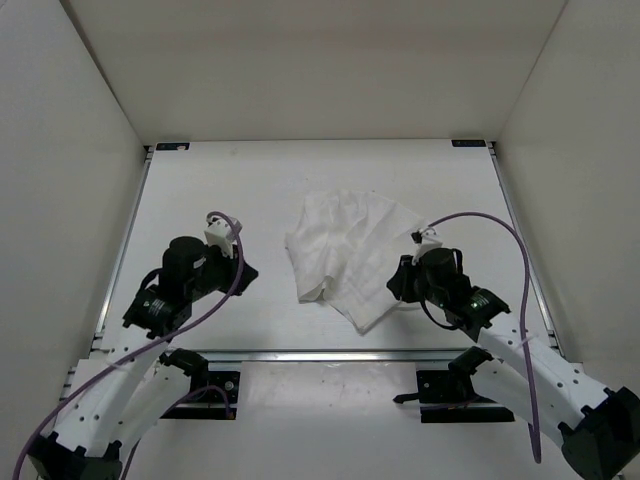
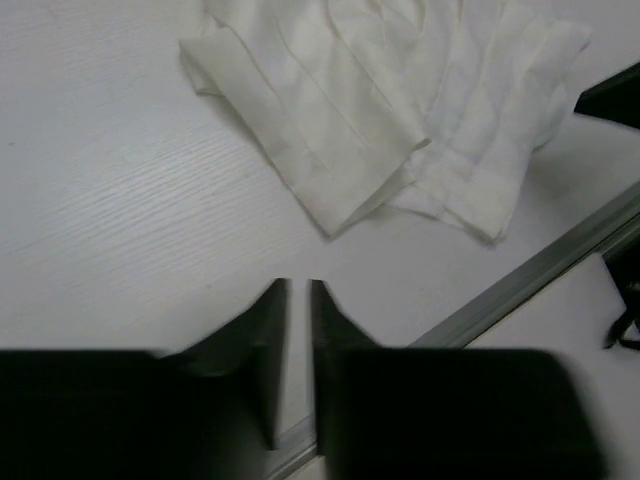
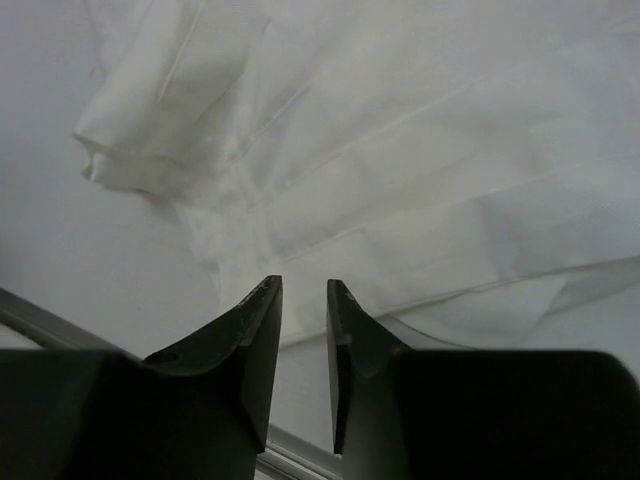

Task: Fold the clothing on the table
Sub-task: Flatten the skirt out

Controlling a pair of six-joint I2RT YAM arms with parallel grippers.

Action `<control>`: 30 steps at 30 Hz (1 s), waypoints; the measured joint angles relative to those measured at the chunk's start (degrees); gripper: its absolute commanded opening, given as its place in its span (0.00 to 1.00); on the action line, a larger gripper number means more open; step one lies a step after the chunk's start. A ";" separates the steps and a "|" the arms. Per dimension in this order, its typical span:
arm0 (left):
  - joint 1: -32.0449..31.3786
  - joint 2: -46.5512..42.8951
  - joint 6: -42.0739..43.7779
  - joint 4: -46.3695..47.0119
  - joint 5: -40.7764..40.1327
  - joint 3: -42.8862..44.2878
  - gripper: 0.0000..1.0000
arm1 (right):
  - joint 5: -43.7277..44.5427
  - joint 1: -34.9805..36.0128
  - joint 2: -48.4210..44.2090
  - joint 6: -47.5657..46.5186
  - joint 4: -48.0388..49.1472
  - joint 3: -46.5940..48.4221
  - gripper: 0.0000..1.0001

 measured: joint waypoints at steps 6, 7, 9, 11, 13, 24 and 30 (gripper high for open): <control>-4.72 9.97 -11.37 10.86 2.93 -6.64 0.63 | -1.86 4.55 -2.73 8.72 1.60 -3.41 0.38; -5.51 11.67 -13.09 12.00 2.69 -8.15 0.66 | -1.86 5.75 -2.80 10.49 1.70 -4.44 0.39; -7.56 15.04 -16.44 13.57 1.55 -10.58 0.69 | -1.55 8.28 -2.93 14.32 1.60 -6.80 0.41; -9.27 17.16 -19.19 15.21 0.61 -12.39 0.71 | -1.03 10.71 -2.71 18.27 0.79 -8.63 0.46; -10.34 18.95 -21.35 17.09 0.04 -13.55 0.73 | -0.72 12.37 -2.21 21.46 0.11 -9.49 0.48; -13.73 35.12 -29.73 31.32 -6.86 -14.08 0.72 | -0.66 14.80 2.03 31.39 4.72 -13.29 0.58; -14.40 40.46 -32.30 38.45 -8.79 -12.87 0.71 | -0.87 14.43 5.46 33.00 9.99 -13.51 0.50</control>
